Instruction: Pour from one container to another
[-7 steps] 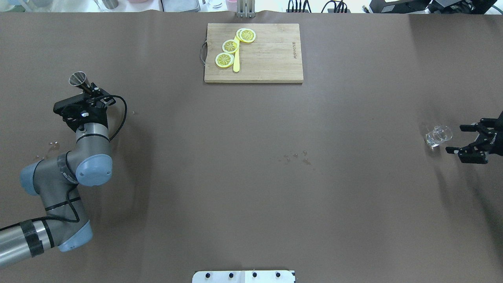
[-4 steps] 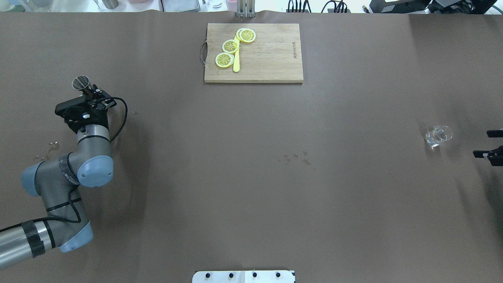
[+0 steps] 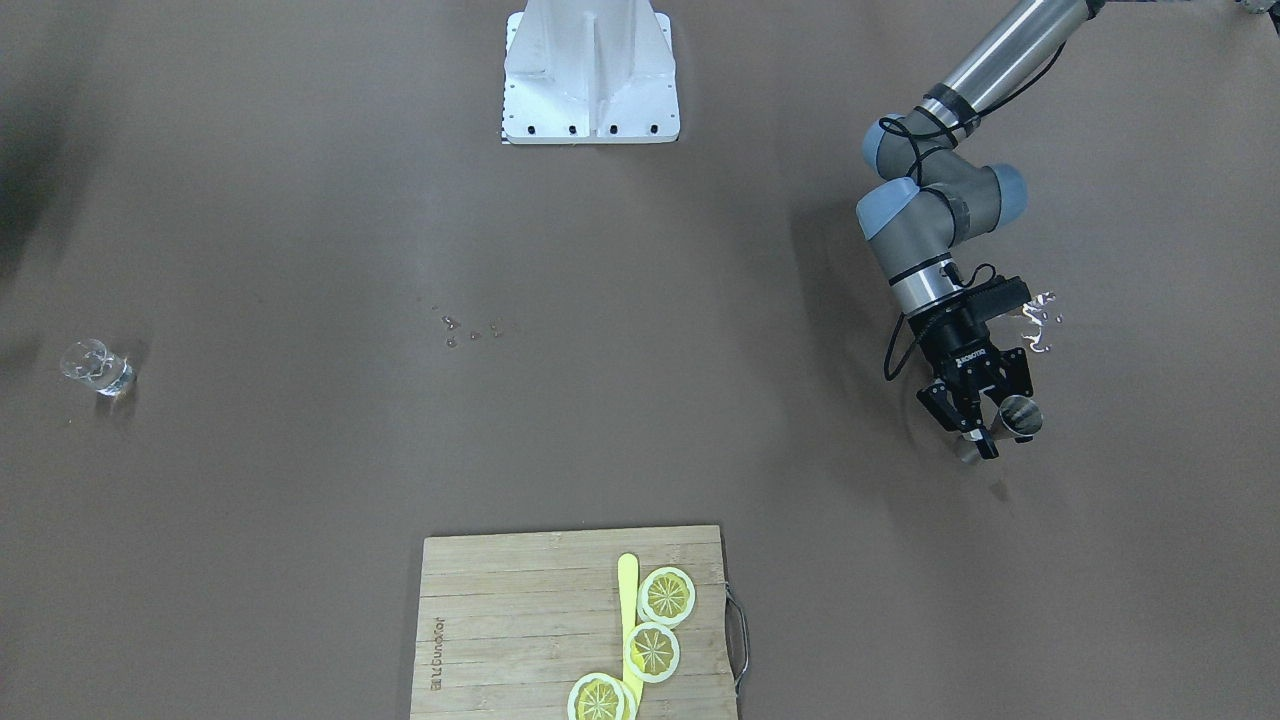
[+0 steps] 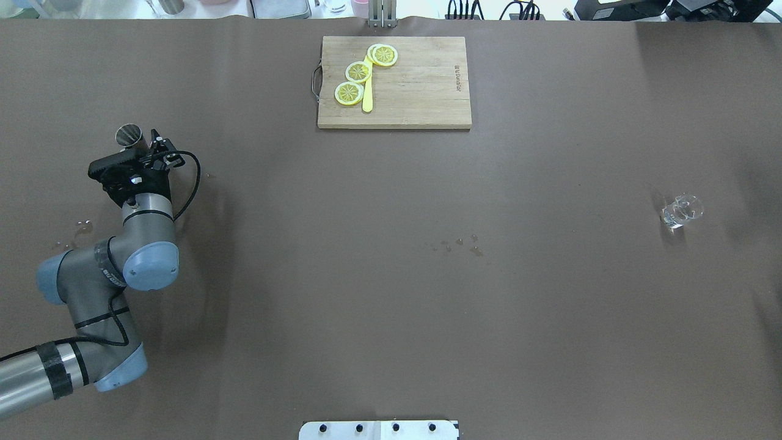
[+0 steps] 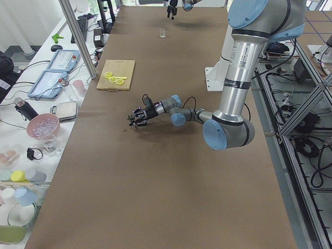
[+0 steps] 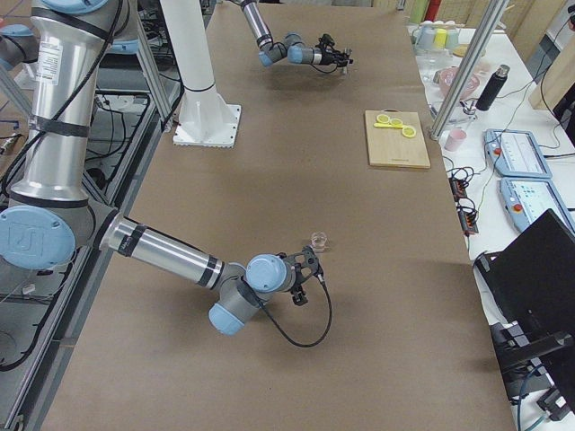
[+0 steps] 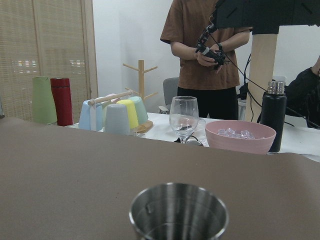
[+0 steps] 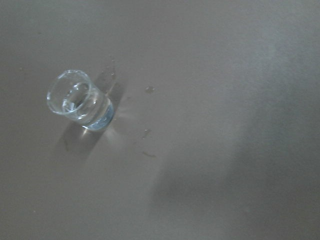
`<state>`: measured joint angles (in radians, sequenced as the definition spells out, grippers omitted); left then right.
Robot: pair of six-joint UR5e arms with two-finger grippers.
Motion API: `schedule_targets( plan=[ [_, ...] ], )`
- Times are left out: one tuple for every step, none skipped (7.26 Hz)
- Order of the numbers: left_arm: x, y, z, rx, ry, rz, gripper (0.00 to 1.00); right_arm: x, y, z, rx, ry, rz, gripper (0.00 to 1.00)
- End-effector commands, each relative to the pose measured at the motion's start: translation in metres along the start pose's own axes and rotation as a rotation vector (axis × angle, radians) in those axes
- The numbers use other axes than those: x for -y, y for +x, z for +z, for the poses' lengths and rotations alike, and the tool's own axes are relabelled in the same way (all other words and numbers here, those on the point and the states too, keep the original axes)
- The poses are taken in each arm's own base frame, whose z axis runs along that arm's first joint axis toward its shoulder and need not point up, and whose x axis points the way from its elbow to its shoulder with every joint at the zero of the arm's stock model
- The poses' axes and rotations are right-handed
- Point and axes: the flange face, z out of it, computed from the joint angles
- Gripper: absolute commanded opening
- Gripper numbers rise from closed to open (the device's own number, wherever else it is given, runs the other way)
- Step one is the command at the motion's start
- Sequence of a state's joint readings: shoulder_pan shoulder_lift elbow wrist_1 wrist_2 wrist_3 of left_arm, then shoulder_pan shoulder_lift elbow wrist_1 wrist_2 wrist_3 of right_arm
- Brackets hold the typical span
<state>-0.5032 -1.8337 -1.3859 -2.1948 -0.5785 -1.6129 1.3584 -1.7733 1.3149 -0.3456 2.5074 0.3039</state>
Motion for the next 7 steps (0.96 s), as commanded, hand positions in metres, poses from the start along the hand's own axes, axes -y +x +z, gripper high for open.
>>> schedule_targets(
  plan=[
    [0.002,0.002,-0.001,-0.002,0.002,0.002,0.98,-0.006,0.008,-0.030,-0.049,-0.022,0.147,1.00],
    [0.003,0.003,-0.002,0.001,0.002,0.007,0.98,0.013,0.001,-0.042,-0.070,-0.046,0.223,1.00],
    [0.005,0.004,-0.002,0.001,0.003,0.004,0.98,0.018,-0.010,-0.061,-0.102,-0.083,0.325,1.00],
    [0.006,0.002,0.001,0.016,0.003,0.029,0.98,0.026,-0.027,-0.079,-0.137,-0.117,0.401,1.00],
    [0.010,0.004,-0.001,0.019,0.006,0.037,0.98,0.025,-0.037,-0.093,-0.198,-0.160,0.485,1.00],
    [0.017,0.007,-0.005,0.013,0.005,0.032,0.98,0.026,-0.040,-0.104,-0.230,-0.194,0.540,1.00],
    [0.021,0.006,-0.006,0.012,0.003,0.032,0.98,0.022,-0.032,-0.109,-0.254,-0.234,0.445,1.00]
  ],
)
